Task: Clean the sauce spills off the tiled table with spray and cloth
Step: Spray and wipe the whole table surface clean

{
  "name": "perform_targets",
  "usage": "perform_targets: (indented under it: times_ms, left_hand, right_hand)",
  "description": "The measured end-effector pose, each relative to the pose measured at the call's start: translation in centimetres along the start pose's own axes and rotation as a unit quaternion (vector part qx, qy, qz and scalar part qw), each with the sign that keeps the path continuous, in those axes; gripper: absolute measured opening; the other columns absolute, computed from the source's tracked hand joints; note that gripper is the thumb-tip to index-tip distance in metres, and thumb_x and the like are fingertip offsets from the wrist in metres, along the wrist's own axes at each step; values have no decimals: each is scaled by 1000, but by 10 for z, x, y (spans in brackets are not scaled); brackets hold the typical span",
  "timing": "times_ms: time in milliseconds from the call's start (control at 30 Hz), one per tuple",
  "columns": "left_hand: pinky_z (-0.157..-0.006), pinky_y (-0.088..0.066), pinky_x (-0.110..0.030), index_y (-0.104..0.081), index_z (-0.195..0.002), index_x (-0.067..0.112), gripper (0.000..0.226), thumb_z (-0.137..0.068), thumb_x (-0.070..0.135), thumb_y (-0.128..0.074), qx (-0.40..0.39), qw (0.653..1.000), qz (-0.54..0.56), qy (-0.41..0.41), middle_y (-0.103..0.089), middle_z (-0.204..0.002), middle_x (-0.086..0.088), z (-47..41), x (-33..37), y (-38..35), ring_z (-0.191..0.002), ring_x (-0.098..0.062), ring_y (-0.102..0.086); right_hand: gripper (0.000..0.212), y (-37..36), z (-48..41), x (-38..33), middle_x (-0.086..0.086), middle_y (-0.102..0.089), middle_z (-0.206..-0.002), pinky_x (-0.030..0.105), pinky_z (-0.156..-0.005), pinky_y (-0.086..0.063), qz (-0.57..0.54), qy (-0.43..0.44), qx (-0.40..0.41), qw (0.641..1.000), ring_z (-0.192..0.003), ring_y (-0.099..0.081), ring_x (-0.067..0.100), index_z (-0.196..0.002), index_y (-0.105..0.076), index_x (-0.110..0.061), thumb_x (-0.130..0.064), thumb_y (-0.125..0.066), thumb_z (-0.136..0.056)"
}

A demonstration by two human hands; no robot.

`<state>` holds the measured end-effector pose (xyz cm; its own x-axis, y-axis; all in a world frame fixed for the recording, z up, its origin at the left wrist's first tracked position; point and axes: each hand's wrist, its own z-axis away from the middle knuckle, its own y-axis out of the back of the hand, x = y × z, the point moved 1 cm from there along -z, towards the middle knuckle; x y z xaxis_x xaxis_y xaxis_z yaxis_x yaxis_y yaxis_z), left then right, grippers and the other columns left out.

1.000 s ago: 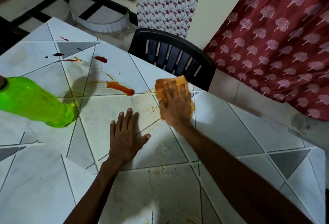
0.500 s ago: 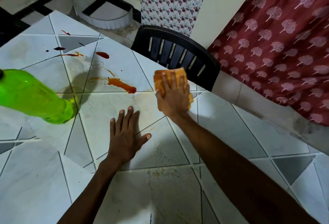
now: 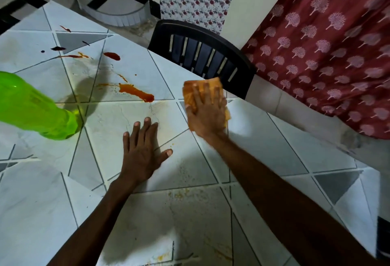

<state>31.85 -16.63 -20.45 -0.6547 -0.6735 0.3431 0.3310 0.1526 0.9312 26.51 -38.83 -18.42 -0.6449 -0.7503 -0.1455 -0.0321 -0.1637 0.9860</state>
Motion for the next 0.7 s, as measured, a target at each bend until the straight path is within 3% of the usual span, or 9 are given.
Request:
perform_targets:
  times_ms: [100, 167, 267, 367, 433, 567, 700]
  left_hand:
    - [-116, -17, -61, -33, -152, 16, 105, -76, 88, -24, 5, 1000, 12, 1, -23, -163, -6, 1, 3, 5, -150, -34, -18]
    - [-118, -15, -59, -30, -153, 17, 102, -75, 83, -32, 3, 1000, 20, 4, -19, -164, -4, 3, 6, 8, -151, -32, -14]
    - [-119, -11, -57, -28, -154, 18, 101, -74, 80, -32, 2, 1000, 25, 10, -16, -165, -3, 4, 9, 10, -152, -30, -11]
    - [-118, -14, -58, -30, -153, 17, 102, -72, 78, -36, 2, 999, 28, 17, -18, -164, -5, 2, 7, 11, -151, -31, -13]
    - [-118, -14, -58, -29, -153, 18, 99, -74, 74, -45, -11, 999, 27, 18, -16, -165, -5, 0, 7, 14, -151, -31, -11]
    - [-118, -13, -58, -36, -149, 13, 104, -67, 76, -49, -1, 1000, 27, 14, -26, -161, -7, 1, 16, 26, -150, -30, -15]
    - [-116, -20, -56, -40, -148, 15, 106, -66, 82, -46, -7, 998, 41, -48, -33, -158, -7, -4, 55, 25, -150, -31, -19]
  right_hand:
    - [68, -3, 70, -14, 1, -6, -169, 57, -123, -9, 9, 128, -10, 992, -156, -1, 32, -160, -9, -34, -57, -25, -98]
    - [65, -1, 123, 17, -3, -17, -168, 54, -121, -15, 0, 166, -8, 986, -155, -11, 28, -159, -19, -38, -55, -34, -98]
    - [63, 4, 133, 85, -3, -29, -164, 57, -117, -25, 13, 124, 1, 992, -151, -24, 30, -154, -33, -39, -54, -43, -94]
    - [69, 9, 82, 87, 0, -22, -166, 60, -119, -19, 20, -14, 17, 1000, -152, -17, 35, -158, -22, -38, -59, -30, -93]
    - [72, 7, 64, 54, 3, -18, -167, 60, -121, -13, 7, -54, 8, 998, -153, -11, 37, -159, -15, -37, -60, -21, -91]
    - [66, 1, 126, 22, -3, -19, -167, 57, -121, -14, -12, 74, 11, 997, -154, -13, 32, -158, -21, -40, -54, -35, -94]
    - [60, 2, 208, 92, -1, -34, -161, 51, -120, -21, -31, 119, 27, 992, -151, -23, 30, -152, -40, -37, -51, -49, -94]
